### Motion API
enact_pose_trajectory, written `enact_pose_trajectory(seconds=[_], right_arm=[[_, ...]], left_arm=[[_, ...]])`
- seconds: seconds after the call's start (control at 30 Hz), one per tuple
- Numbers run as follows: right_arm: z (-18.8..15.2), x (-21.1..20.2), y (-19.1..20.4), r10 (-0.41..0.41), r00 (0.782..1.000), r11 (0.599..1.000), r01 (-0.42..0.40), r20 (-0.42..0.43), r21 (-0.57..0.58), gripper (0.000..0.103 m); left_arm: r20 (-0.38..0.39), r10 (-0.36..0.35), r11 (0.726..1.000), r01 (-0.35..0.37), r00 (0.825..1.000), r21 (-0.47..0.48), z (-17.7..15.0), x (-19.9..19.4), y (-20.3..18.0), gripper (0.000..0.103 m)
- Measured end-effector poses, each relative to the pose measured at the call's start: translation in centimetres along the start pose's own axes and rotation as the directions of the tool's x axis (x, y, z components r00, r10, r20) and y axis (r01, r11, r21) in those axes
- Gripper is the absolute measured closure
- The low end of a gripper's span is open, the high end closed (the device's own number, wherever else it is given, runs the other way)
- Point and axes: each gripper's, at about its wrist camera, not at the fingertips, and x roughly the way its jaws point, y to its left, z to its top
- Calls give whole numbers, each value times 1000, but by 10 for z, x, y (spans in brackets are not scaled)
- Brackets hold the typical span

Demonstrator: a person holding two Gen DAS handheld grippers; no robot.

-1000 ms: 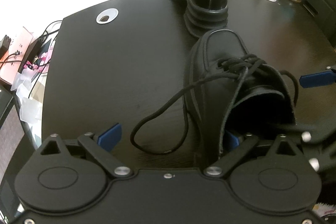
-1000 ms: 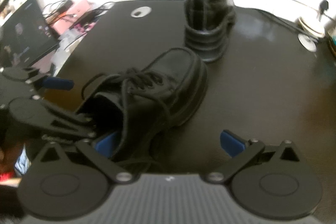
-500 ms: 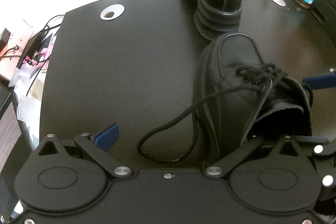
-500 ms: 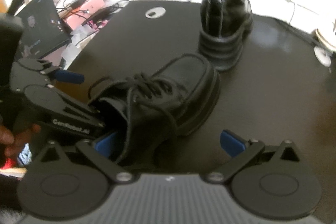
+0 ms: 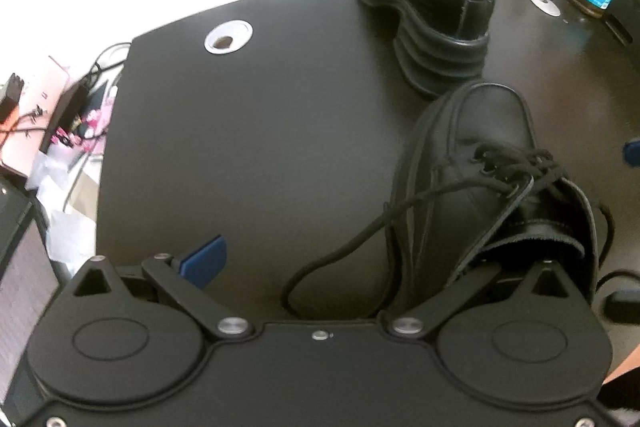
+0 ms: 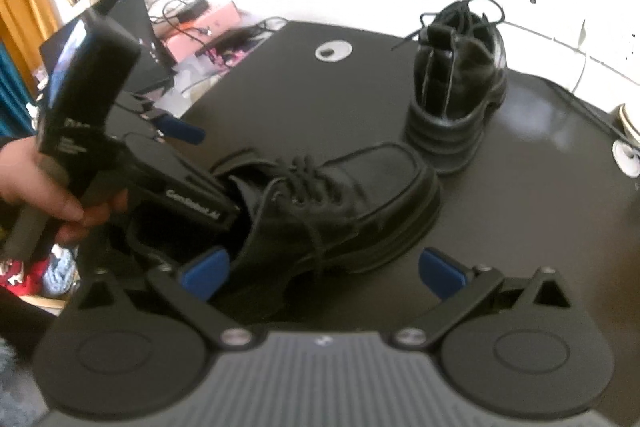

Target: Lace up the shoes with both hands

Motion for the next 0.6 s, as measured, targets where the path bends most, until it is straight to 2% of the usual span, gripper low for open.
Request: enact_pose_trajectory(seconds=[0.27, 0.4, 0.6], right_arm=[[11, -2, -20, -63, 998, 998, 63, 21, 1, 2], [22, -3, -28, -71, 995, 997, 71, 67, 2, 2], [44, 22, -47, -83, 989, 980, 59, 125, 188, 2]], left_arm=[[-1, -13, 1000, 13, 1000, -28, 9, 6, 12, 0], [-4, -9, 998, 8, 1000, -58, 5, 3, 13, 0], [-3, 6, 995, -6, 1000, -101, 0, -2, 14, 1]])
